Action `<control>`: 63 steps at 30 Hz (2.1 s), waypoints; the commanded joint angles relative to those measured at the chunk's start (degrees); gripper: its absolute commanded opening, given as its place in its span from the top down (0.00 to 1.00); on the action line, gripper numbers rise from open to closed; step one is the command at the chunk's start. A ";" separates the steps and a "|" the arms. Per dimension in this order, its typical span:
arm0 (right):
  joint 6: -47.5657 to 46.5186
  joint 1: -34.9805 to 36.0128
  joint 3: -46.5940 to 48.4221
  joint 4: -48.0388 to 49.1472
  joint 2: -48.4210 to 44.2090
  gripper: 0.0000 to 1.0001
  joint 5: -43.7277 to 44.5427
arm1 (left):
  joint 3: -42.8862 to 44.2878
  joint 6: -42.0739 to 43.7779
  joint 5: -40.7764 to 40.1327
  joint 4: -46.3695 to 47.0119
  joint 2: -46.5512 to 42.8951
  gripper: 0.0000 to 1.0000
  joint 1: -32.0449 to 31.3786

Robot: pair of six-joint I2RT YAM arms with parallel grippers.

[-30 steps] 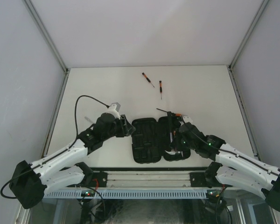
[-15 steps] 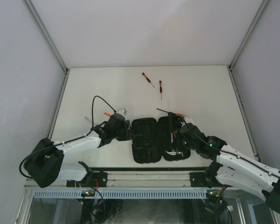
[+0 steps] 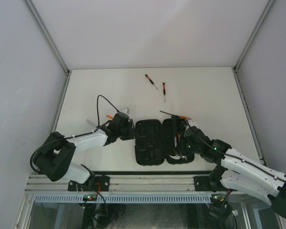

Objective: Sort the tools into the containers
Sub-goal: Place the hammer in the storage box.

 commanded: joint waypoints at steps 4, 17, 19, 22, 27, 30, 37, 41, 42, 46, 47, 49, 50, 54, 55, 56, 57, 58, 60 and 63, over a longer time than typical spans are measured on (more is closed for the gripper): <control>-0.40 -0.40 0.08 5.04 -0.65 1.00 -0.72 | 3.69 1.45 2.00 3.98 1.79 0.61 2.21; 1.51 -1.45 0.00 6.15 3.15 1.00 -1.15 | 0.85 -1.71 4.97 7.43 2.97 0.92 3.67; 1.79 -1.45 -0.01 6.67 3.64 1.00 -1.16 | -0.43 -3.17 5.04 8.33 2.49 0.95 3.91; 1.98 -1.67 0.00 7.06 4.12 1.00 -1.08 | -3.24 -6.04 5.10 10.27 1.16 0.98 4.35; 1.73 -1.98 0.47 7.95 4.76 1.00 -2.10 | -7.56 -10.35 3.07 11.33 -2.27 1.00 4.56; 1.51 -2.28 0.84 8.23 5.60 1.00 -2.67 | -10.10 -12.76 1.28 10.44 -5.12 1.00 4.56; -1.07 -3.26 2.82 9.37 9.35 1.00 -5.12 | -12.36 -14.77 -0.34 9.18 -9.94 1.00 4.56; -2.97 -4.11 4.32 9.40 12.79 1.00 -6.73 | -11.25 -13.78 -0.35 7.99 -10.17 1.00 4.56; -3.21 -4.24 4.53 9.45 13.53 1.00 -6.84 | -11.11 -13.66 -0.36 7.93 -10.26 1.00 4.56; -3.94 -4.77 4.77 10.59 15.54 1.00 -7.22 | -11.19 -13.62 -0.27 7.92 -10.38 1.00 4.56; -4.03 -4.95 4.75 10.85 15.99 1.00 -7.29 | -11.26 -13.71 -0.21 7.93 -10.43 1.00 4.56; -4.09 -5.13 4.80 11.30 16.86 1.00 -7.93 | -11.49 -13.72 -0.25 7.93 -10.55 1.00 4.56; -4.08 -5.14 4.79 11.52 17.21 1.00 -8.44 | -11.53 -13.71 -0.27 7.93 -10.64 1.00 4.56; -4.25 -4.74 4.71 11.23 18.58 1.00 -9.14 | -11.59 -13.72 -0.27 7.93 -10.65 1.00 4.56; -4.32 -4.67 4.66 10.97 18.79 1.00 -9.04 | -11.58 -13.72 -0.26 7.93 -10.51 1.00 4.54; -4.41 -4.62 4.68 10.76 19.03 1.00 -8.92 | -11.58 -13.70 -0.27 7.98 -10.42 1.00 4.56; -4.47 -4.62 4.73 10.52 19.26 0.99 -8.73 | -11.57 -13.74 -0.23 8.06 -10.33 1.00 4.56; -4.57 -4.60 4.68 10.35 19.40 0.97 -8.65 | -11.51 -13.79 -0.13 8.17 -10.22 1.00 4.56; -4.53 -4.62 4.68 10.05 19.75 0.94 -8.40 | -11.43 -13.72 0.14 8.36 -10.00 1.00 4.51; -4.43 -4.55 4.65 9.79 19.89 0.88 -8.13 | -11.33 -13.54 0.17 8.29 -10.03 1.00 4.52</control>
